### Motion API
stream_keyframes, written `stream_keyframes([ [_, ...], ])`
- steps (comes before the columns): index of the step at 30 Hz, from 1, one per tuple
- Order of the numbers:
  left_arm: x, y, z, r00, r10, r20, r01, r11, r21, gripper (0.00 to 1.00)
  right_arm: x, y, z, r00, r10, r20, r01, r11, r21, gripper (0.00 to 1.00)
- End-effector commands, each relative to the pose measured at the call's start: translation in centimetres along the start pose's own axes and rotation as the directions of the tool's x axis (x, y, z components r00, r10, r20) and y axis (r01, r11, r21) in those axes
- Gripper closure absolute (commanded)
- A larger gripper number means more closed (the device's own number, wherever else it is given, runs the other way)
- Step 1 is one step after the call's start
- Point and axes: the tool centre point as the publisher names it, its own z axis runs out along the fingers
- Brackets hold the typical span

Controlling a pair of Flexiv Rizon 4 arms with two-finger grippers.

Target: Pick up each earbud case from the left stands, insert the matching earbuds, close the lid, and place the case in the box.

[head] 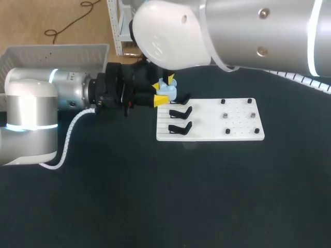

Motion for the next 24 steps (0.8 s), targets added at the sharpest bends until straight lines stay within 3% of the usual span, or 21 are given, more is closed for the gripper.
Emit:
stream_keyframes([
  [1, 0.0, -0.1, 0.0, 1.000, 0.001, 0.000, -0.001, 1.000, 0.004, 1.00, 0.6, 0.2, -1.2, 1.000, -0.006, 0.018, 0.005, 1.000, 0.017, 0.00],
  [5, 0.0, -0.1, 0.0, 1.000, 0.001, 0.000, -0.001, 1.000, 0.004, 1.00, 1.4, 0.2, -2.9, 0.999, 0.019, 0.048, -0.020, 1.000, 0.008, 0.00],
  [9, 0.0, -0.1, 0.0, 1.000, 0.001, 0.000, -0.001, 1.000, 0.004, 1.00, 0.9, -1.7, -4.1, 0.984, 0.154, 0.089, -0.155, 0.988, 0.003, 0.00],
  [14, 0.0, -0.1, 0.0, 1.000, 0.001, 0.000, -0.001, 1.000, 0.004, 1.00, -0.4, -5.3, -3.2, 0.935, 0.336, 0.112, -0.335, 0.942, -0.031, 0.00],
  [24, 0.0, -0.1, 0.0, 1.000, 0.001, 0.000, -0.001, 1.000, 0.004, 1.00, -1.9, -7.8, 0.2, 0.905, 0.416, 0.091, -0.413, 0.910, -0.041, 0.00],
])
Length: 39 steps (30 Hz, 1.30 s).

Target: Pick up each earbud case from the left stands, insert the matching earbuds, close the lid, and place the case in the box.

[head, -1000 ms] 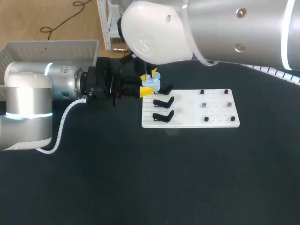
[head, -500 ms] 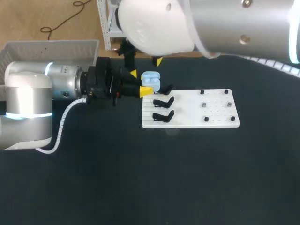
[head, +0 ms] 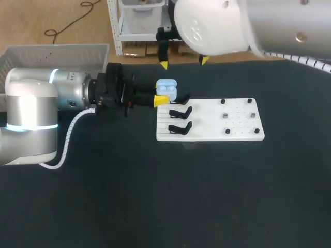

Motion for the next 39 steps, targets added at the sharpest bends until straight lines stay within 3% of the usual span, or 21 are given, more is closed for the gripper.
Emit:
stream_keyframes([
  [1, 0.0, 0.0, 0.0, 1.000, 0.000, -0.001, 0.000, 1.000, 0.000, 1.00, -0.5, -0.3, 1.4, 1.000, 0.018, -0.004, -0.018, 1.000, 0.004, 0.00],
  [9, 0.0, 0.0, 0.0, 1.000, 0.000, -0.001, 0.000, 1.000, 0.000, 1.00, 0.0, -0.8, 3.2, 0.999, 0.043, -0.032, -0.043, 0.999, -0.009, 0.00],
  [16, 0.0, 0.0, 0.0, 1.000, 0.000, -0.001, 0.000, 1.000, 0.000, 1.00, 1.3, -0.4, 2.6, 0.997, -0.002, -0.075, -0.003, 0.998, -0.067, 0.00],
  [32, 0.0, 0.0, 0.0, 1.000, 0.000, -0.001, 0.000, 1.000, 0.000, 1.00, 3.0, 0.1, 1.9, 0.992, -0.046, -0.114, 0.038, 0.996, -0.075, 0.00],
  [35, 0.0, 0.0, 0.0, 1.000, 0.000, -0.001, 0.000, 1.000, 0.000, 1.00, 2.9, 0.0, 1.4, 0.999, -0.017, -0.038, 0.016, 0.999, -0.038, 0.00],
  [39, 0.0, 0.0, 0.0, 1.000, 0.000, -0.001, 0.000, 1.000, 0.000, 1.00, 3.0, -0.9, -0.9, 0.996, 0.028, 0.083, -0.024, 0.998, -0.050, 0.00],
])
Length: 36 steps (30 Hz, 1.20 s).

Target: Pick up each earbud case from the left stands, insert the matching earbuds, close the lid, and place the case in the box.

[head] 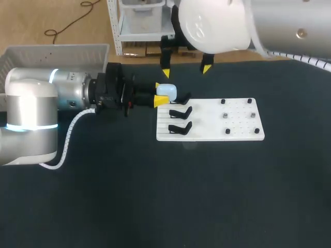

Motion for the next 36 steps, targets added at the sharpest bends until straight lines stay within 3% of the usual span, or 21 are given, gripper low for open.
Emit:
stream_keyframes([
  [1, 0.0, 0.0, 0.0, 1.000, 0.000, -0.001, 0.000, 1.000, 0.000, 1.00, 2.4, -1.0, -2.5, 0.988, 0.018, 0.154, -0.017, 1.000, -0.008, 0.00],
  [8, -0.5, 0.0, -0.1, 1.000, -0.005, -0.003, 0.005, 1.000, -0.010, 1.00, 5.2, -1.5, -7.4, 0.971, -0.086, 0.221, 0.096, 0.995, -0.034, 0.00],
  [15, -2.1, -0.2, -0.6, 0.999, -0.027, -0.026, 0.026, 0.998, -0.058, 1.00, 8.4, -2.9, -9.4, 0.959, -0.164, 0.230, 0.185, 0.980, -0.071, 0.00],
  [25, -6.5, -0.7, -2.4, 0.995, -0.087, -0.050, 0.075, 0.977, -0.198, 1.00, 8.4, -2.9, -9.4, 0.959, -0.164, 0.230, 0.185, 0.980, -0.071, 0.00],
  [32, -10.7, -0.6, -6.2, 0.995, -0.083, -0.049, 0.062, 0.940, -0.336, 1.00, 8.4, -2.9, -9.4, 0.959, -0.164, 0.230, 0.185, 0.980, -0.071, 0.00],
  [36, -12.7, 0.3, -9.6, 0.996, -0.060, -0.067, 0.025, 0.901, -0.433, 1.00, 8.4, -2.9, -9.4, 0.959, -0.164, 0.230, 0.185, 0.980, -0.071, 0.00],
])
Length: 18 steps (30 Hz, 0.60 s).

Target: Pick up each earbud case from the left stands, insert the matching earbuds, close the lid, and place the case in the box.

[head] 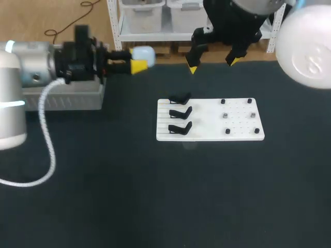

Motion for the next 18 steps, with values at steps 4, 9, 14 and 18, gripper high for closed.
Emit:
stream_keyframes([
  [4, -1.2, 2.8, -7.2, 0.997, 0.007, -0.079, -0.035, 0.931, -0.364, 1.00, 0.4, -0.1, 0.0, 0.999, 0.002, 0.036, -0.002, 1.000, 0.002, 0.00],
  [9, 3.6, 8.6, -12.2, 0.990, -0.095, -0.106, 0.015, 0.808, -0.589, 1.00, 0.4, -0.1, 0.0, 0.999, 0.002, 0.036, -0.002, 1.000, 0.002, 0.00],
  [14, 8.5, 13.2, -16.5, 0.974, -0.210, -0.087, 0.085, 0.691, -0.718, 1.00, 0.4, -0.1, 0.0, 0.999, 0.002, 0.036, -0.002, 1.000, 0.002, 0.00],
  [18, 10.9, 16.4, -19.2, 0.961, -0.260, -0.091, 0.094, 0.622, -0.778, 1.00, 0.4, -0.1, 0.0, 0.999, 0.002, 0.036, -0.002, 1.000, 0.002, 0.00],
])
